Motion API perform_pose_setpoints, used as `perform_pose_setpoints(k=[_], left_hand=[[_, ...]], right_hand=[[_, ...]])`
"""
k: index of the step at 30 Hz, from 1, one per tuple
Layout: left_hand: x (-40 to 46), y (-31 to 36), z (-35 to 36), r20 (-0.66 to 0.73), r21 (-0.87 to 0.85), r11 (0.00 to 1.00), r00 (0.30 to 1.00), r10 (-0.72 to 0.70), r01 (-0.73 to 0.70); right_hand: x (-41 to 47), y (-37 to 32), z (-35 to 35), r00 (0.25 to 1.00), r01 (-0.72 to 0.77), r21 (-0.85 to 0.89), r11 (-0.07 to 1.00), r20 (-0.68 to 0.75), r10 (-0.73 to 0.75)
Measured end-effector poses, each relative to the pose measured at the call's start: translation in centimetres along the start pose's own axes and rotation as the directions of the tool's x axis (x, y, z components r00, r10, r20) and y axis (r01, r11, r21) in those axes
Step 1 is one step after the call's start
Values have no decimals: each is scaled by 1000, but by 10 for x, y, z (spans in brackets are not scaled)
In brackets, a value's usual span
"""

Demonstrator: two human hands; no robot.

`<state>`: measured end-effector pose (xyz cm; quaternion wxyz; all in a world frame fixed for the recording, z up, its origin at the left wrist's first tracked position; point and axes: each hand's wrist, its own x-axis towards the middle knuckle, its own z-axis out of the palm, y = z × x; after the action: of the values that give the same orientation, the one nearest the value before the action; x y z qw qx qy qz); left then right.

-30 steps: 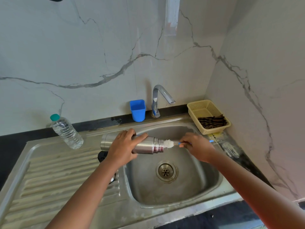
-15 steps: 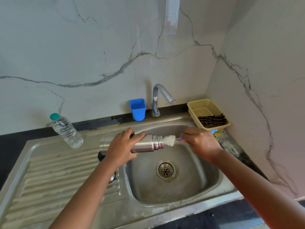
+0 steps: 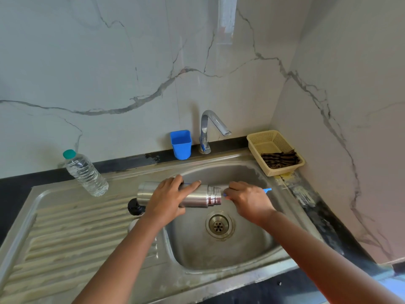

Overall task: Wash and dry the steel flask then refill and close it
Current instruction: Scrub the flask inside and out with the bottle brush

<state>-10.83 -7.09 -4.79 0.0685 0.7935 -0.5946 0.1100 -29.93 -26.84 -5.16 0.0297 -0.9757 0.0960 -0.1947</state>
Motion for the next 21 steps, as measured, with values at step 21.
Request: perform_pose_setpoints(k=[21], left_hand=[[-4,4,5,-30,29,999,999,-28,29]], right_hand=[[1,-4,8,1000,0,-35,999,-9,0]])
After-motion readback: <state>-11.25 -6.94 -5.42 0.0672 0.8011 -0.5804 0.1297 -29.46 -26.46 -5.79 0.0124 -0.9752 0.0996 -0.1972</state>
